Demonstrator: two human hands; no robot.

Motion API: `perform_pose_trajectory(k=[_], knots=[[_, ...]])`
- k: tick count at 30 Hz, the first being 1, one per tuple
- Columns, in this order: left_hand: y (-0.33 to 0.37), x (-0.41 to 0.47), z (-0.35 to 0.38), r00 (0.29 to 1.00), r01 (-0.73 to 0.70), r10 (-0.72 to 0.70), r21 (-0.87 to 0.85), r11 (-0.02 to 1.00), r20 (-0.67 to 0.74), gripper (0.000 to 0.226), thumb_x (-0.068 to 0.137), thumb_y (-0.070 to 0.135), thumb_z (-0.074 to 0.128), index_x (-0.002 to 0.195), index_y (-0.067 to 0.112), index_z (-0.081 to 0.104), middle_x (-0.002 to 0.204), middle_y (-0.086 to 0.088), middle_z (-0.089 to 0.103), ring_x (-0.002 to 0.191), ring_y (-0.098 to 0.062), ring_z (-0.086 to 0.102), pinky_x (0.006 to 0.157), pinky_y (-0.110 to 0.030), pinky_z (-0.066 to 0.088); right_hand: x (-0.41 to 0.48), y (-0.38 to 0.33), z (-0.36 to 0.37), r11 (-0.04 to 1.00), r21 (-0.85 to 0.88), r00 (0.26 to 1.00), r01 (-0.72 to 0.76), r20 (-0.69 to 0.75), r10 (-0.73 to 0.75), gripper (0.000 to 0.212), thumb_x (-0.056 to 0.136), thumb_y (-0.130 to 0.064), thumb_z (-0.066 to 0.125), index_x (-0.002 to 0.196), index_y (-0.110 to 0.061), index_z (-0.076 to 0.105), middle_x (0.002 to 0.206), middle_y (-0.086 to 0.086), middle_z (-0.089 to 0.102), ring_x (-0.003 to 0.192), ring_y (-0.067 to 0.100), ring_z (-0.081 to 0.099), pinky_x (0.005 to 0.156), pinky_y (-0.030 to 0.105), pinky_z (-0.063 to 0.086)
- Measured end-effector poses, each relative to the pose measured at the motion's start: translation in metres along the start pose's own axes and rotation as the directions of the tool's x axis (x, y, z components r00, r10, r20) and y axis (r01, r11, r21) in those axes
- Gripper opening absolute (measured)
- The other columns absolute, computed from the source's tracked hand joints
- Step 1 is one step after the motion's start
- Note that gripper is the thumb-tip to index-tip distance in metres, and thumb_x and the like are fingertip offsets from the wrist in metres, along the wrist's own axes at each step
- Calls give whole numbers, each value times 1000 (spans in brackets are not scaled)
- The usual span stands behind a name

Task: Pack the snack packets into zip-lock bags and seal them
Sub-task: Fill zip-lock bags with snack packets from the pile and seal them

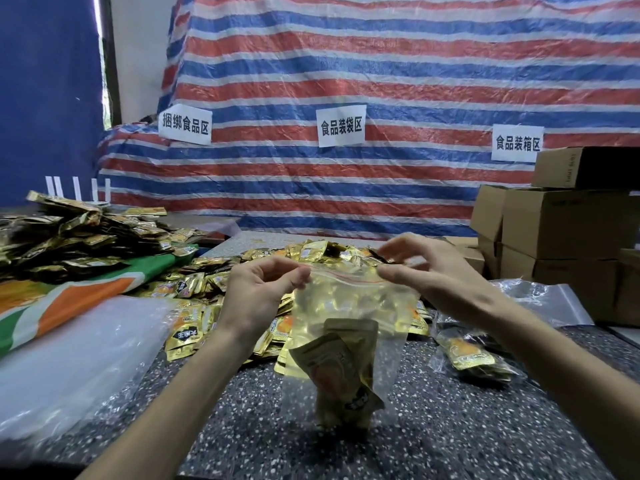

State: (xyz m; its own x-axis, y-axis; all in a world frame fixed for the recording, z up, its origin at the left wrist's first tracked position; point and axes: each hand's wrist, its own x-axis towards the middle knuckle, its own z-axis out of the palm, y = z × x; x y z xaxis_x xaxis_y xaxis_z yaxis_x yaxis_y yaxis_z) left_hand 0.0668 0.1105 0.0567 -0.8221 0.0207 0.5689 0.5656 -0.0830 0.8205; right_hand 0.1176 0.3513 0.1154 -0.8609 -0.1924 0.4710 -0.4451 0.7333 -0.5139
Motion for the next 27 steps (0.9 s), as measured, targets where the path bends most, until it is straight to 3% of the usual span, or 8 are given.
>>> perform_pose_trajectory(k=[3,5,7,10,18,22,24,27], knots=[[4,-2,4,1000,-22,22,12,1000,16,7,84,9,73,80,14,77,75,-5,75,66,-7,67,59,-11,49,15,-24,13,964,-208,984,166,96,-148,63,80,-67,63,129,-27,59,127,-14,55,113,1,50,85,12,37],[5,-3,6,999,-36,35,34,999,27,9,85,8,73,80,15,76,75,-3,76,66,-6,67,59,-11,49,28,-37,22,936,-271,968,226,165,-186,52,85,-55,69,125,-22,64,126,-8,63,112,6,56,91,24,49],[6,-4,4,998,-48,46,53,997,40,11,87,8,71,81,16,76,74,0,75,66,-5,67,60,-11,49,37,-45,28,946,-221,960,238,202,-194,33,88,-44,71,107,-18,74,106,-4,72,97,9,65,86,37,56],[7,-3,-1,997,-56,51,80,995,59,9,89,10,69,84,15,75,77,-1,75,70,-7,67,64,-14,50,44,-46,31,974,-91,962,205,203,-183,22,87,-35,75,90,-13,77,85,-2,74,80,11,69,76,40,59],[5,-5,-9,982,-127,100,168,978,160,6,91,17,69,88,19,73,81,1,73,73,-9,68,68,-21,55,44,-45,38,952,-133,950,275,189,-248,11,90,-28,69,83,-20,70,80,-6,69,75,14,65,69,40,56],[6,-8,-9,967,-178,124,243,954,221,8,90,30,68,87,24,72,80,3,72,76,-19,68,71,-41,58,45,-47,41,949,-129,949,289,170,-266,10,89,-27,71,81,-20,72,79,-6,70,75,11,63,68,37,55],[6,-8,-10,965,-194,139,249,949,223,10,93,27,68,86,21,72,78,3,71,76,-22,67,72,-48,56,45,-46,41,955,-102,951,277,169,-257,15,88,-31,73,84,-17,74,79,-7,70,75,10,64,67,33,54],[6,-8,-10,974,-150,110,199,969,199,17,88,32,64,82,19,73,75,3,70,77,-22,65,75,-46,53,44,-44,42,966,-60,949,250,212,-232,23,89,-37,72,89,-14,75,82,-5,72,79,12,66,69,33,53]])
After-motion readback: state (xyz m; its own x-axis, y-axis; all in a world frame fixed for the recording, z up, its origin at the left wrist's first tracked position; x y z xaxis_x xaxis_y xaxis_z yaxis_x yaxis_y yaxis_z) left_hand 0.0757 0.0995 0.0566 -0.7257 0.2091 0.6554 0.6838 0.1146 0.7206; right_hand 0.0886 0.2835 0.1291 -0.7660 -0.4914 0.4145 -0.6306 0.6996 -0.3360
